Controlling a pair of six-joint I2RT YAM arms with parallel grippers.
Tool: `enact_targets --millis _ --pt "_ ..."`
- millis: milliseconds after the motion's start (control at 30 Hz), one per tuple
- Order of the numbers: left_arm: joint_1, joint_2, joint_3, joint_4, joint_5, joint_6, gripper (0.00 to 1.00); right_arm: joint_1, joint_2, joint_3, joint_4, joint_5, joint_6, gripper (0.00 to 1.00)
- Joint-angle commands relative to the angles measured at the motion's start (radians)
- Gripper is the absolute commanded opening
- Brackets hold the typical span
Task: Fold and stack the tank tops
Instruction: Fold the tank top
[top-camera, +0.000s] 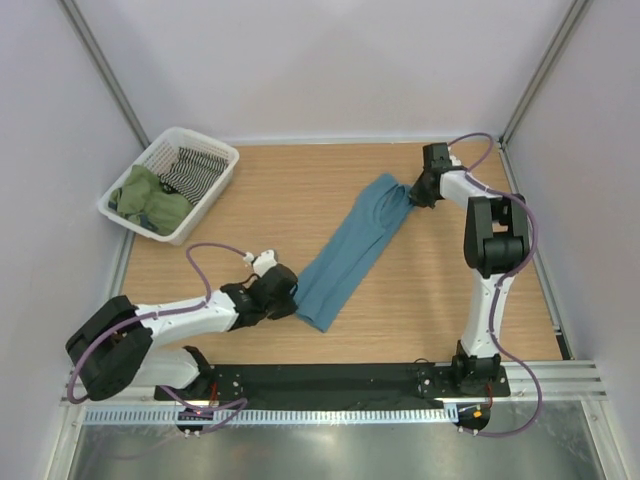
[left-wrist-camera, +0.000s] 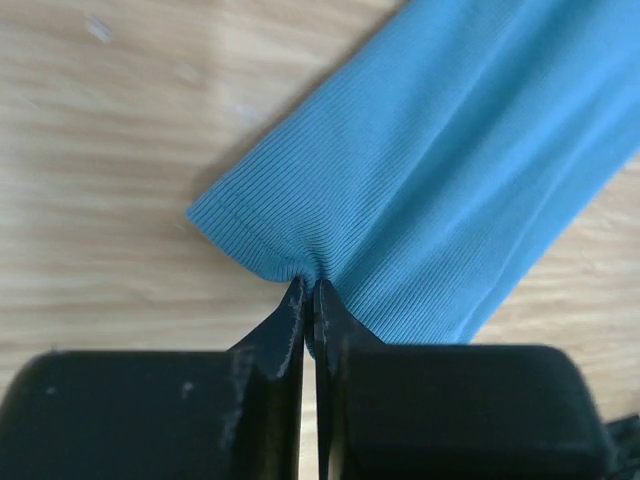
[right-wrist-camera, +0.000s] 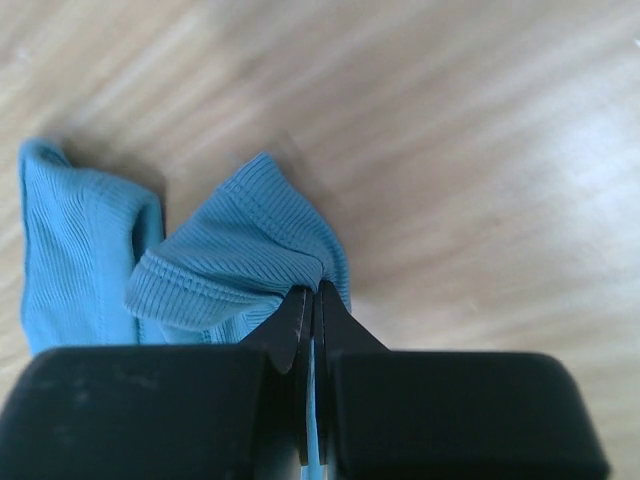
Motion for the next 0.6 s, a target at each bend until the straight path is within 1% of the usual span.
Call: enact_targets --millis 0,33,67,100,133,167,200,233,267,300,333,367,400,433,467,500,533,567 --pt "-0.112 -0.009 -0.024 0.013 -0.121 -0.158 0.05 -0.004 0.081 0.114 -0.003 -0.040 -0.040 0.01" --pt "-0.167 -0.006 -0.025 0.014 -0.139 -0.187 0.08 -0.006 0.093 0.137 -0.008 -0.043 -0.047 0.01" --pt "-0.194 -0.008 -0.022 0.013 -0.171 -0.208 0.11 -0.006 0.122 0.182 -0.012 -0.045 -0.052 0.01" --pt "-0.220 -0.006 -0.019 0.013 -0.185 -0.246 0.19 -0.004 0.136 0.205 -0.017 -0.043 -0.057 0.01" --pt "-0.268 -0.008 -0.018 0.013 -0.204 -0.267 0.24 -0.007 0.153 0.229 -0.029 -0.043 -0.073 0.02" --pt "-0.296 -0.009 -0.018 0.007 -0.242 -0.288 0.31 -0.006 0.179 0.280 -0.035 -0.045 -0.083 0.02" --pt "-0.330 -0.011 -0.016 0.004 -0.274 -0.326 0.47 -0.007 0.197 0.308 -0.043 -0.045 -0.093 0.02" --pt "-0.393 -0.012 -0.012 -0.004 -0.302 -0.345 0.54 -0.007 0.213 0.367 -0.060 -0.049 -0.113 0.03" --pt "-0.422 -0.009 -0.002 -0.051 -0.330 -0.368 0.60 -0.009 0.228 0.398 -0.066 -0.060 -0.124 0.03" --pt "-0.451 -0.005 0.022 -0.074 -0.374 -0.374 0.71 -0.009 0.263 0.433 -0.092 -0.071 -0.132 0.06" --pt "-0.452 0.002 0.037 -0.102 -0.385 -0.373 0.74 -0.007 0.279 0.465 -0.103 -0.081 -0.138 0.06" --pt "-0.452 0.017 0.074 -0.180 -0.399 -0.377 0.78 -0.007 0.297 0.528 -0.110 -0.086 -0.155 0.08" --pt "-0.450 0.018 0.090 -0.212 -0.429 -0.379 0.88 -0.004 0.323 0.554 -0.120 -0.144 -0.159 0.11" --pt "-0.430 0.022 0.102 -0.219 -0.420 -0.318 0.88 -0.004 0.340 0.581 -0.130 -0.156 -0.163 0.12" --pt "-0.412 0.022 0.116 -0.216 -0.405 -0.293 0.88 0.001 0.351 0.623 -0.135 -0.166 -0.163 0.13" --pt "-0.363 0.019 0.117 -0.196 -0.344 -0.255 0.88 0.004 0.375 0.645 -0.147 -0.172 -0.161 0.15" --pt "-0.335 0.017 0.111 -0.134 -0.309 -0.189 0.88 0.007 0.386 0.665 -0.153 -0.175 -0.158 0.15" --pt "-0.308 0.017 0.105 -0.112 -0.276 -0.160 0.86 0.014 0.397 0.702 -0.156 -0.179 -0.156 0.16"
